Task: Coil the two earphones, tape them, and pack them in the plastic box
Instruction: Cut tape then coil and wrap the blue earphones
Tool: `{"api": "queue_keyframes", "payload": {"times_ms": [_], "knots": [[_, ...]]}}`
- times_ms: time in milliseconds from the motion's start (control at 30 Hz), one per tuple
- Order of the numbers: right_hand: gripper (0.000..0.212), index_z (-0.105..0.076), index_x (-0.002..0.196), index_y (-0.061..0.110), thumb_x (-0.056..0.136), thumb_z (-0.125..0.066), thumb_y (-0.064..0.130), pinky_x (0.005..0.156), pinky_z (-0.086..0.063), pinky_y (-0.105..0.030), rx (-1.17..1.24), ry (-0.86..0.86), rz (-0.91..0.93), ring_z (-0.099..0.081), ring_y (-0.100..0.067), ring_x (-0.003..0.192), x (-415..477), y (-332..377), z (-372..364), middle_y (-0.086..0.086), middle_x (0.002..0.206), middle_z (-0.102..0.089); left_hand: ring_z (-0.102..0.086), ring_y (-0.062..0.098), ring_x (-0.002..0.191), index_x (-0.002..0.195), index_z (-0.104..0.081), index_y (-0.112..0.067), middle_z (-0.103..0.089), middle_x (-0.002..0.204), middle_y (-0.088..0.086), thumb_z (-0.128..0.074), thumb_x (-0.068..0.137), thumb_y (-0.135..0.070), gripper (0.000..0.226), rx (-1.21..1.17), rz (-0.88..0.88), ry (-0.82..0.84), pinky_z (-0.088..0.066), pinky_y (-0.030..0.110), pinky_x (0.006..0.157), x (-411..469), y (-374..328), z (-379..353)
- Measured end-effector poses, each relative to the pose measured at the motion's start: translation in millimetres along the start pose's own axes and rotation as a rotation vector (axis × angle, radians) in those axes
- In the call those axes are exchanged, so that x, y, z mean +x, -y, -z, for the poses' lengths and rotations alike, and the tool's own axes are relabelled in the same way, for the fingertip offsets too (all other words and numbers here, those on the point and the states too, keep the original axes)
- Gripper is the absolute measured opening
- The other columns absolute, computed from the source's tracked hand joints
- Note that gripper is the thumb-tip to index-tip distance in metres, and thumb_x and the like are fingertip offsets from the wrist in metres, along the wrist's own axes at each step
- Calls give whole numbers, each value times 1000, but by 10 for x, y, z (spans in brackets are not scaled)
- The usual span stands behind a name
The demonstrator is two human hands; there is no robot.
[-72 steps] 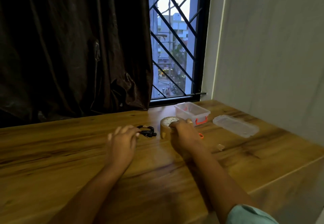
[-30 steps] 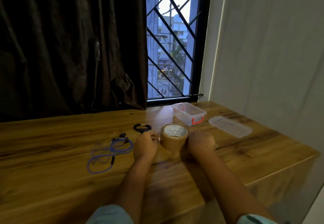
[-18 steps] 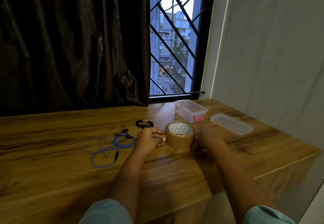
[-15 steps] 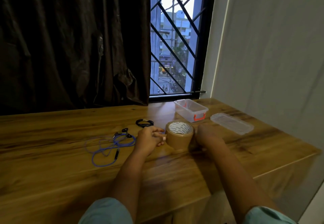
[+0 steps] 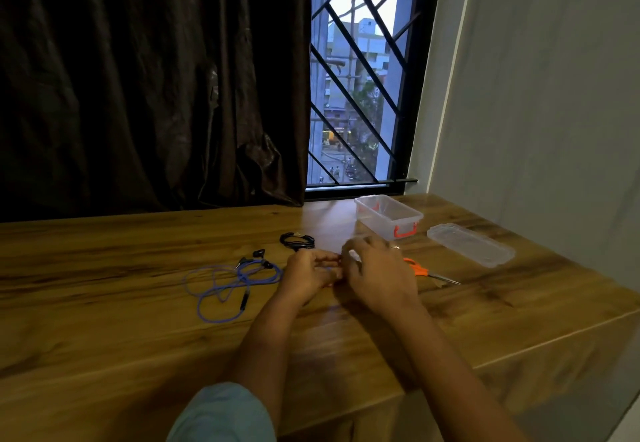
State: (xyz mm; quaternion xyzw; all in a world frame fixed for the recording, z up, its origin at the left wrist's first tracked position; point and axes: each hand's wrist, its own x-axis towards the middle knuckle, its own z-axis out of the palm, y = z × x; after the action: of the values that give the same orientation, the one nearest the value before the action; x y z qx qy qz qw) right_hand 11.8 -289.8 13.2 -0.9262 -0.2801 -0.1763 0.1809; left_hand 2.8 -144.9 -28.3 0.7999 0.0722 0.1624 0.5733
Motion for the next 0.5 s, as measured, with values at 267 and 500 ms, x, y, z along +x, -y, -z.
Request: {"api": "queue_keyframes", "payload": {"times_ms": [267,500], "knots": [[42,-42,127,31,86,-55,30,89,-47,-44,-171,36,-27,-50,-34,115,98,20,-260,-5,130,-53,-65,14,75,121,-61,-18,-65,116,-2,-64,83,-2,41,195,-93,-68,-55,21,59,-158,-95,65],[23,-59,111,15,89,-52,14,76,-48,-37,13,134,-48,-55,-30,104,328,612,-217,-9,114,-59,-66,14,85,94,-70,-24,-72,92,-4,-63,83,-11,19,407,-104,-261,-53,29,76,-202,-199,780]]}}
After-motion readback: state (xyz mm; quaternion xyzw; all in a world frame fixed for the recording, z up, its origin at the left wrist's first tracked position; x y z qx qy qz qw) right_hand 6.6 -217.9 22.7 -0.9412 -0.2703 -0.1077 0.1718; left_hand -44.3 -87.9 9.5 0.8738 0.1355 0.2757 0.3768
